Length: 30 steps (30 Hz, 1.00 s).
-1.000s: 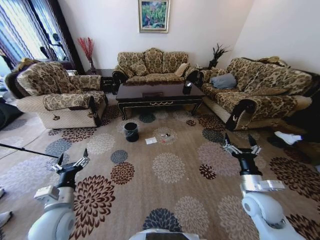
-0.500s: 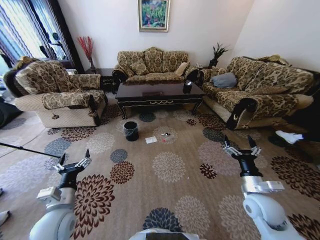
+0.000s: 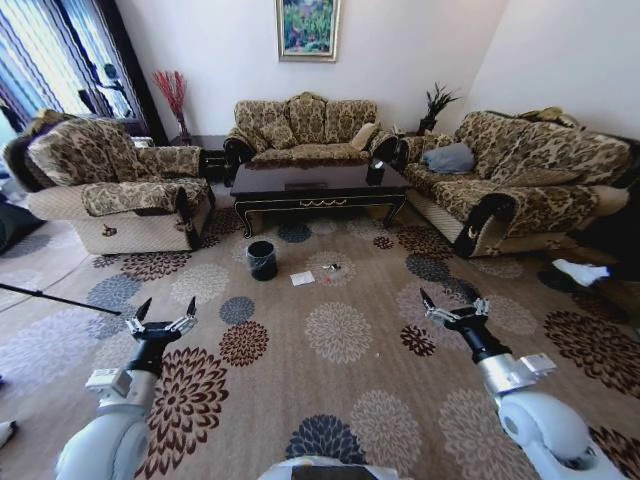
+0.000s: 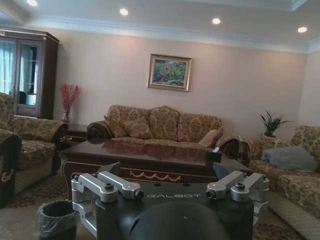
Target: Move to the front of the table and pick up the trash from the floor, then place it into the trash bin.
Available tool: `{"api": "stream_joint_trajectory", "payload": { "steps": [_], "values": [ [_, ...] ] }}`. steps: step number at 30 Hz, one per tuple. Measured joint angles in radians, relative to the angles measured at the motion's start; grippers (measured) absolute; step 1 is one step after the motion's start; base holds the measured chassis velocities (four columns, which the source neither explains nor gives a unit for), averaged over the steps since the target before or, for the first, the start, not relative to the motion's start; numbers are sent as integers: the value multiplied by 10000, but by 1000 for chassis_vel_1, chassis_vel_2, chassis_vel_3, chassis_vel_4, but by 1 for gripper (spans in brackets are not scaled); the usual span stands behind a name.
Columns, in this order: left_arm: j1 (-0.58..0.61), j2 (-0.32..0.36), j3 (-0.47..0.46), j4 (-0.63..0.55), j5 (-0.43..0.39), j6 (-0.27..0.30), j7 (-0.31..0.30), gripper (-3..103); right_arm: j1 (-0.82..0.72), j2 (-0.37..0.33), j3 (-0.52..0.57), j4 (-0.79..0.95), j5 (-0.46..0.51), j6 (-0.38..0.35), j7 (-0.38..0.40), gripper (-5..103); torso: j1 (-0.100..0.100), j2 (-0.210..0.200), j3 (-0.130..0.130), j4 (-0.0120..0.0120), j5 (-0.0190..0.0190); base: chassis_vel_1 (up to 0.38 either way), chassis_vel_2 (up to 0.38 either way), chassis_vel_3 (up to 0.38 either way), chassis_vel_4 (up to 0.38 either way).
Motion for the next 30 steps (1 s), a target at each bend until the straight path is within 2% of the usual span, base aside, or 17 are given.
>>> {"api": "stream_joint_trajectory", "payload": {
  "steps": [5,17,24,30],
  "values": [
    [-6,-58,15,-8,13,-44,0,100,22,44,-119,120,92,-616,839,100,-81,-178,-96,0,1,0,0,0,0],
    [122,-206,-26,-168,10,-101,-2,100,49,142,-154,237,-70,-666,1136,100,-271,-613,-338,0,0,0,0,0,0],
    [261,-347,-65,-348,-7,-186,1,100,59,243,-266,350,-68,-682,1683,100,-392,-876,-482,0,0,0,0,0,0],
    [344,-525,-149,-522,-158,-555,-1,100,36,259,-271,410,-27,-827,2039,100,-491,-1097,-609,0,1,0,0,0,0]
  ]
}}
